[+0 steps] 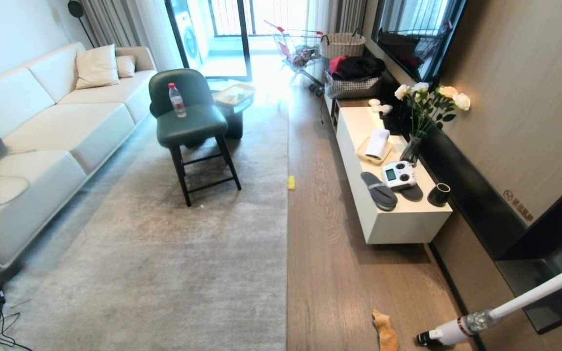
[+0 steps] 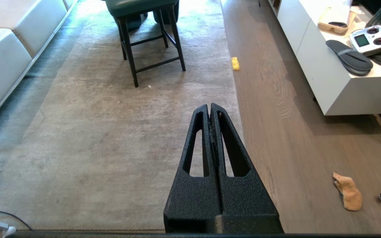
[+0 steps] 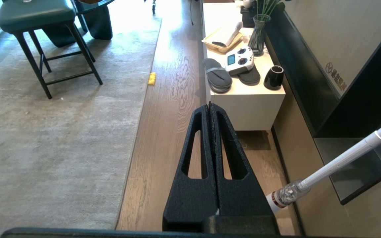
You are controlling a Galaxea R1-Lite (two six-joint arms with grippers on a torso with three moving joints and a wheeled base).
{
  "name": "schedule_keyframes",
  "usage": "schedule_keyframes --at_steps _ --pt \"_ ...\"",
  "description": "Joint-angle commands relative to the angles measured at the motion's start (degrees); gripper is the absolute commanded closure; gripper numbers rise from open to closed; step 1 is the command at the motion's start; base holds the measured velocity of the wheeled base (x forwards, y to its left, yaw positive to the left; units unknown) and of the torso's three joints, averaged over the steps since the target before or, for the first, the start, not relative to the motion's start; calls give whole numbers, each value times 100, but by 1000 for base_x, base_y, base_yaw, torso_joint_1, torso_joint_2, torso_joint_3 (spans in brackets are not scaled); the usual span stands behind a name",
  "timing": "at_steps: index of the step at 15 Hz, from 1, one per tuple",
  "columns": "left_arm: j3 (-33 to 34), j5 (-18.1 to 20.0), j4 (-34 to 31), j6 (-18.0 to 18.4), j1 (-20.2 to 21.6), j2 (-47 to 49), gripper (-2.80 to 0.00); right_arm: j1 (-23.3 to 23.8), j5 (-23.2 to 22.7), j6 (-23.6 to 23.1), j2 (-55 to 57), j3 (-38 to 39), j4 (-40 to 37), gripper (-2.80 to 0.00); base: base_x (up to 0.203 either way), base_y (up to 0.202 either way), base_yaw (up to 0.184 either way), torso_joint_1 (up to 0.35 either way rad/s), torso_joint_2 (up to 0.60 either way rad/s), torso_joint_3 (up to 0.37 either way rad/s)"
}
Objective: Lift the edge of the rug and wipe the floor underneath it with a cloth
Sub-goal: Lift up the carpet
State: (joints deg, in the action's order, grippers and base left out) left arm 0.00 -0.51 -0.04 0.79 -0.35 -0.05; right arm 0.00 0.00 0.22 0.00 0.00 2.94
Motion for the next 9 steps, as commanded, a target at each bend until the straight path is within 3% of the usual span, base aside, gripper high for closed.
schedule_keyframes --at_steps 1,9 --pt "0 -2 -5 1 0 5 0 0 0 4 9 0 5 0 0 0 0 -95 236 129" --pt "0 -2 -5 1 0 5 0 0 0 13 9 0 5 0 0 0 0 -129 290 166"
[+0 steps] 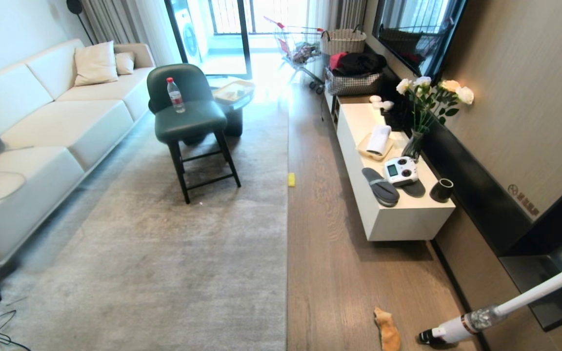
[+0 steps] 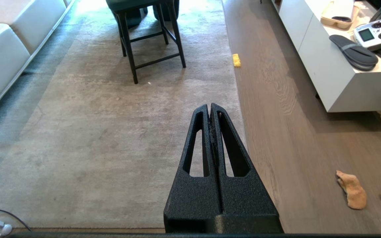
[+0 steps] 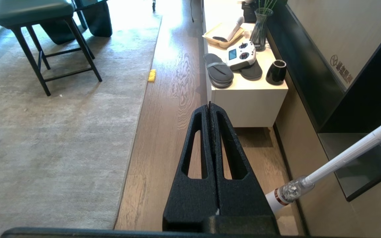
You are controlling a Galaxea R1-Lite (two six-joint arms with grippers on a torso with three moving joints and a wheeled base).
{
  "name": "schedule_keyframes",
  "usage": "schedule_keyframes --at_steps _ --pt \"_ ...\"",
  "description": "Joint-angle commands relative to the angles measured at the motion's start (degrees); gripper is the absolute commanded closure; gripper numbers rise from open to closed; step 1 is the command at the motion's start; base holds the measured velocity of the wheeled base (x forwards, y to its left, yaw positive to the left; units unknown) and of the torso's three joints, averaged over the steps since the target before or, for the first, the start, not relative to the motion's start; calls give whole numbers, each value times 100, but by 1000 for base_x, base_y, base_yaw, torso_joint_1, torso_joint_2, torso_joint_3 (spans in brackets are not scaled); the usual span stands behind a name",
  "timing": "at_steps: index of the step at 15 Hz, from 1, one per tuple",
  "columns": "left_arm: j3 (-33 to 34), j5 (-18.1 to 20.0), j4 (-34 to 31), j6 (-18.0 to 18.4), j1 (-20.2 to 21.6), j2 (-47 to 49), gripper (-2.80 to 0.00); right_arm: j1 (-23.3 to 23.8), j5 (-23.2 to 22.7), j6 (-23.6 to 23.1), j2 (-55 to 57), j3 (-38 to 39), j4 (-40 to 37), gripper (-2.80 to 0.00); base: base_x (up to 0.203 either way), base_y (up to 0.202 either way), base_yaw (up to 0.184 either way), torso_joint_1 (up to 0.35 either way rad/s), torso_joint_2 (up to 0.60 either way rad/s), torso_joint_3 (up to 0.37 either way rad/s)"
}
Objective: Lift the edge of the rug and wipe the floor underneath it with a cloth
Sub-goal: Lift up the carpet
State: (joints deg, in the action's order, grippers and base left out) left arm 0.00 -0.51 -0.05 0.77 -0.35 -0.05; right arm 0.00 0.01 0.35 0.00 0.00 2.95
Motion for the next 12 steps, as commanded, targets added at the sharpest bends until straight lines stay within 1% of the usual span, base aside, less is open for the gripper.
schedule_keyframes --at_steps 1,12 --pt "0 -2 -4 2 0 5 0 0 -1 0 9 0 4 0 0 0 0 -137 318 170" --pt "0 -2 5 2 0 5 0 0 1 0 9 0 4 0 0 0 0 -132 321 186"
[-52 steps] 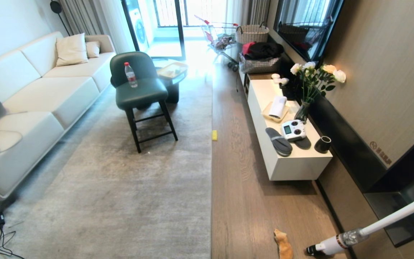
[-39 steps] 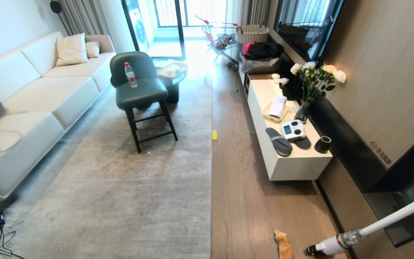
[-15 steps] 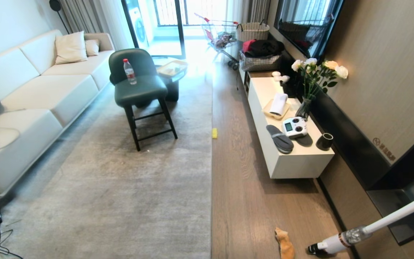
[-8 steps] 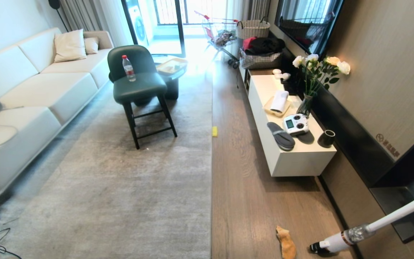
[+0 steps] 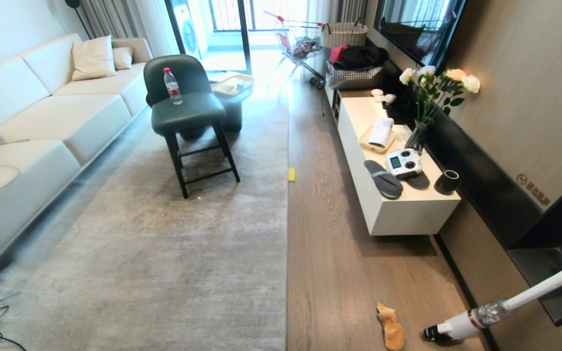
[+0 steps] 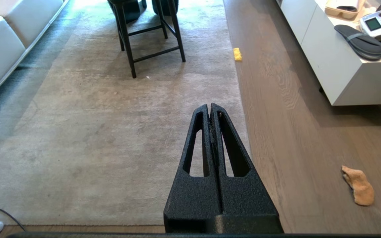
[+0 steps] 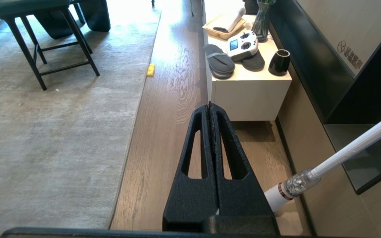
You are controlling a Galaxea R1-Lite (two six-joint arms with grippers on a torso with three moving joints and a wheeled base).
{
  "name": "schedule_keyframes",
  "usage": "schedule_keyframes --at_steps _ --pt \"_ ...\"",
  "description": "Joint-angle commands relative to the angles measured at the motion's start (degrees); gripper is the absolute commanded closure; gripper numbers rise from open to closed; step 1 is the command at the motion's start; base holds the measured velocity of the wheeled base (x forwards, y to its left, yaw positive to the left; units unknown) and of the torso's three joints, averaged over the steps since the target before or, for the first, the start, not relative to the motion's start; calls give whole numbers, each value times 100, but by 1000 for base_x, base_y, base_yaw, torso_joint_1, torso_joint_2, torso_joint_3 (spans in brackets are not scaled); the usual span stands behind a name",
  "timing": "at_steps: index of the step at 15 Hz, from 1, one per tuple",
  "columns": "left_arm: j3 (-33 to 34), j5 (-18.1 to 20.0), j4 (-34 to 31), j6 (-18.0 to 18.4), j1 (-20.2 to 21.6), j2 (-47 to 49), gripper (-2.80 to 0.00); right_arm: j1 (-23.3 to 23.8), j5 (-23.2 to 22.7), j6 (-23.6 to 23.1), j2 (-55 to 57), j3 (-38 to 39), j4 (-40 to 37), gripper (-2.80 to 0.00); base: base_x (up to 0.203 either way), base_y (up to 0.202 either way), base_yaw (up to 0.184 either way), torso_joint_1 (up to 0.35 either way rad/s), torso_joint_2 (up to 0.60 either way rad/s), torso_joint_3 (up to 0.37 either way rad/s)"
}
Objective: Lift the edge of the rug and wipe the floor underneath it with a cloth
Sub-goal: Lift up the carpet
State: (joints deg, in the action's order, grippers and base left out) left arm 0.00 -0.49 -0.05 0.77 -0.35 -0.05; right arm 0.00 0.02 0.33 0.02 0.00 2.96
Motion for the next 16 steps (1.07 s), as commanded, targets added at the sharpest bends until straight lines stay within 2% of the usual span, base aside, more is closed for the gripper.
schedule_keyframes --at_steps 1,6,11,16 --pt "0 -4 -4 2 0 5 0 0 -2 2 6 0 3 0 0 0 0 -146 353 212" --pt "0 -4 -4 2 0 5 0 0 217 275 15 0 20 0 0 0 0 -157 402 248" --pt "0 -4 -2 2 0 5 0 0 226 280 6 0 20 0 0 0 0 -187 531 333" --pt "0 -4 -4 2 0 5 0 0 226 283 6 0 20 0 0 0 0 -38 114 84"
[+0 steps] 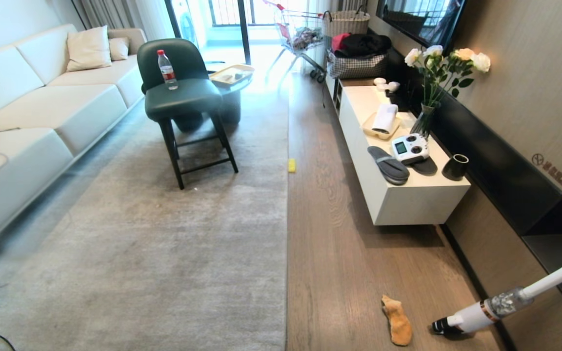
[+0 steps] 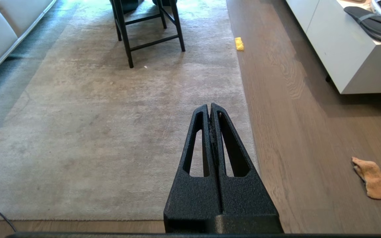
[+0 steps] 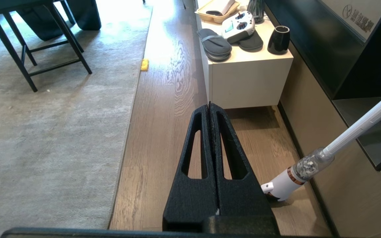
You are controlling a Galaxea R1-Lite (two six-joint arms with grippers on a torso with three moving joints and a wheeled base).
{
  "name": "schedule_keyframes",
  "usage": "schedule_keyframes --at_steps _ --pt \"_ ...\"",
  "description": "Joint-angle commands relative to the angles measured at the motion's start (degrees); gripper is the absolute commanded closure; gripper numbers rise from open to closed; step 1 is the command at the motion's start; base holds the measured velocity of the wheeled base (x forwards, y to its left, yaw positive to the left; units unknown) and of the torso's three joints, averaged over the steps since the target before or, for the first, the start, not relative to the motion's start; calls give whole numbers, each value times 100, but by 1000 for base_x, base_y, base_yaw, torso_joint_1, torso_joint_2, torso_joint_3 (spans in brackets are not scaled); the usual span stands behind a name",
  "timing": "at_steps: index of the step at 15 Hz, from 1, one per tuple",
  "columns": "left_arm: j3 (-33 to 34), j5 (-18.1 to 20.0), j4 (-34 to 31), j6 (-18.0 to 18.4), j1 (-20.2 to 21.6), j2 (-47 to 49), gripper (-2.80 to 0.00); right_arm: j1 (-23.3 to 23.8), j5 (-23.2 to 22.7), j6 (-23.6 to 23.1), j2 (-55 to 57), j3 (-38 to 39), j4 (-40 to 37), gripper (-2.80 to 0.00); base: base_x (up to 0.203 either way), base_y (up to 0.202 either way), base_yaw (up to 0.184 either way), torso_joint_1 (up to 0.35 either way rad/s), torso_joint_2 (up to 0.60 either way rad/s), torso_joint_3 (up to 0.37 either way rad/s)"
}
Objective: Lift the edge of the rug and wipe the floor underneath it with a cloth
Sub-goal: Lift up the carpet
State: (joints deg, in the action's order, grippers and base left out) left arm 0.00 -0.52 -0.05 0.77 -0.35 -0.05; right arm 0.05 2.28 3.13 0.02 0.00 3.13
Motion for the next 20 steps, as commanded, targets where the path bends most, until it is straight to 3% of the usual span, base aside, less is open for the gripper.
schedule_keyframes --at_steps 1,8,20 --pt "0 0 3 2 0 5 0 -5 1 3 6 0 3 0 0 0 0 0 0 0" --pt "0 0 -4 2 0 5 0 -5 1 3 15 0 3 0 0 0 0 -17 48 33" --pt "0 0 -4 2 0 5 0 -5 1 21 6 0 3 0 0 0 0 -112 461 344"
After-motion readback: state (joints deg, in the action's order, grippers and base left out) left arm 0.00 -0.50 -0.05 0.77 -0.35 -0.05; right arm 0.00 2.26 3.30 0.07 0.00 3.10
